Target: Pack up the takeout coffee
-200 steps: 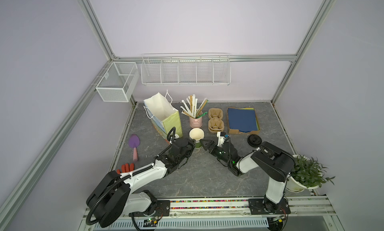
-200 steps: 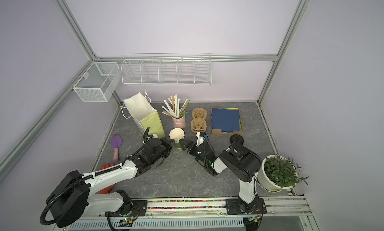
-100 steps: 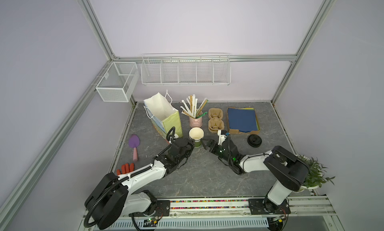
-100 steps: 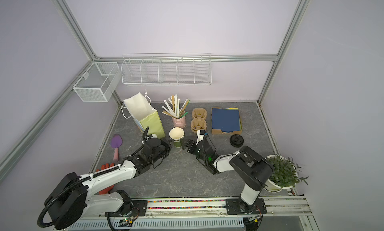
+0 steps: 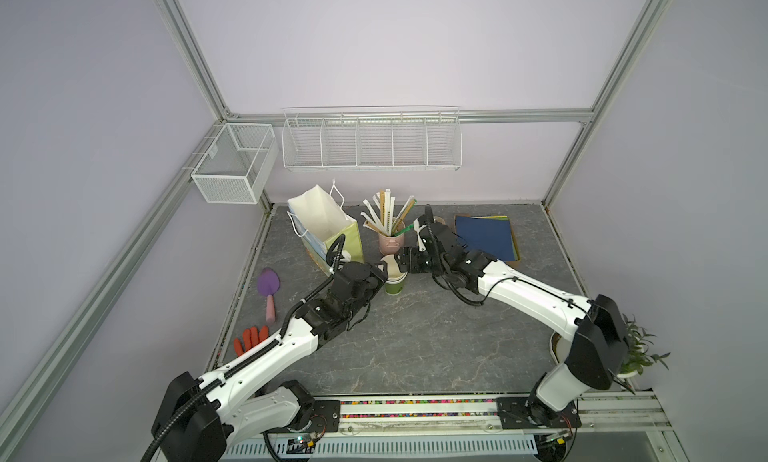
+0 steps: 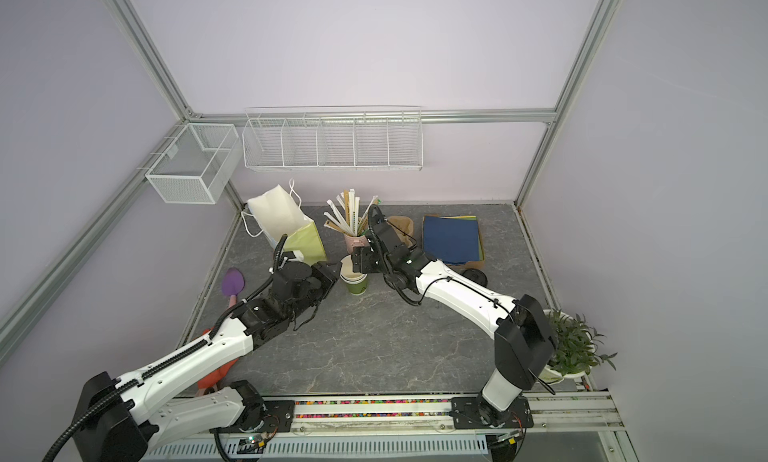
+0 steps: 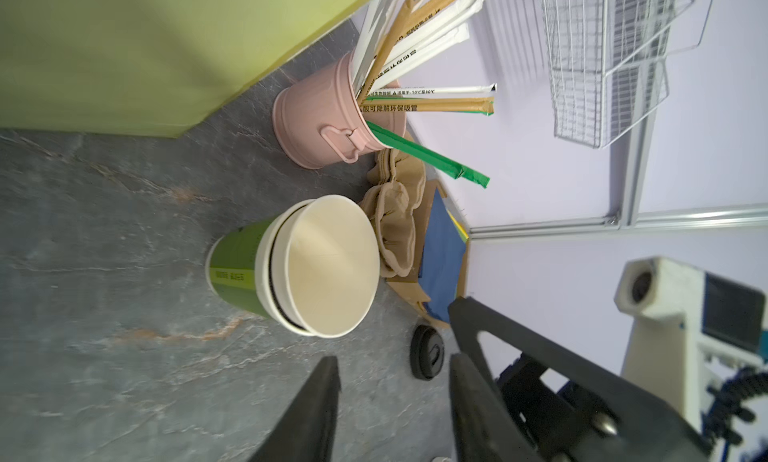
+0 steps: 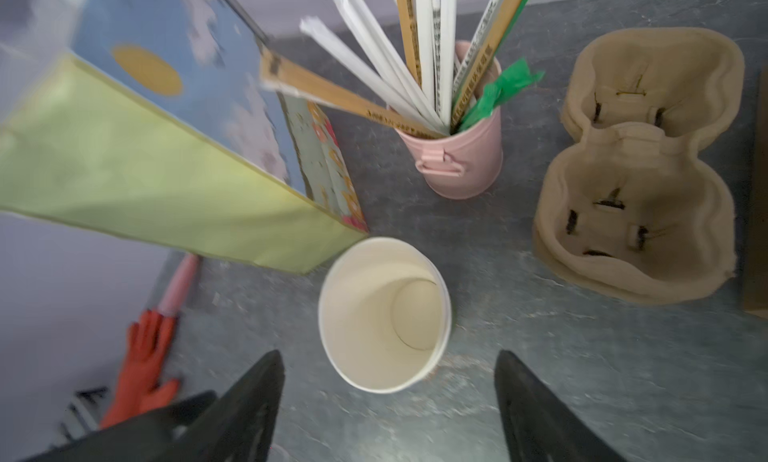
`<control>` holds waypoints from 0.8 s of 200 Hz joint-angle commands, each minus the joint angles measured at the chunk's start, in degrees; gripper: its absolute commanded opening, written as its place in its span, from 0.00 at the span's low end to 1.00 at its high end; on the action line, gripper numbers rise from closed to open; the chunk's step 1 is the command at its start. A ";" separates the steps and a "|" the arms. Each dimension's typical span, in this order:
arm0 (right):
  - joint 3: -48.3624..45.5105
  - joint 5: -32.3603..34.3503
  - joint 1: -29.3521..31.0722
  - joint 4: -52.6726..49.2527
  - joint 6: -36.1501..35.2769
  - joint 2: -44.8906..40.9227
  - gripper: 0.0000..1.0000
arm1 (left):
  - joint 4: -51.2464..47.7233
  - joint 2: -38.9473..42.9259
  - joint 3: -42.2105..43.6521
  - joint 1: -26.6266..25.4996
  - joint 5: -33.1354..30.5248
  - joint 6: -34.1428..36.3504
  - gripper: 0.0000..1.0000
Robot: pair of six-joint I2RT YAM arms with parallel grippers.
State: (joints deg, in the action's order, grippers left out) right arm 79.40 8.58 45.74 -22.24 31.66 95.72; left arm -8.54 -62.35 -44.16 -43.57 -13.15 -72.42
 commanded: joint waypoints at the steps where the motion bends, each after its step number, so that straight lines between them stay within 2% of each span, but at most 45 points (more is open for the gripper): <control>1: 3.27 0.68 -1.57 -15.52 -8.32 3.55 0.76 | -12.19 0.60 -1.88 -0.15 -1.88 4.90 0.52; 13: 4.92 -1.23 -2.62 -16.97 -9.42 5.15 0.73 | -14.35 0.87 -1.78 -0.07 -1.63 6.00 0.55; 50: 8.05 -5.43 -3.41 -17.72 -11.92 7.90 0.66 | -15.51 2.18 1.22 0.26 -1.78 7.55 0.56; 117: 12.16 -5.75 -4.04 -17.43 -12.14 9.46 0.65 | -14.83 5.44 5.97 0.73 -2.49 8.83 0.56; 140: 17.40 -5.91 -4.16 -20.92 -13.35 13.16 0.65 | -14.45 4.79 6.79 0.68 -2.23 8.97 0.56; 160: 20.92 -7.02 -4.50 -23.03 -13.81 15.63 0.60 | -13.84 4.38 7.50 0.94 -2.02 9.05 0.56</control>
State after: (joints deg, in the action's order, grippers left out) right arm 96.88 3.14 41.91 -41.34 19.68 108.22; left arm -22.17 -57.56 -37.93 -43.13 -14.13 -64.27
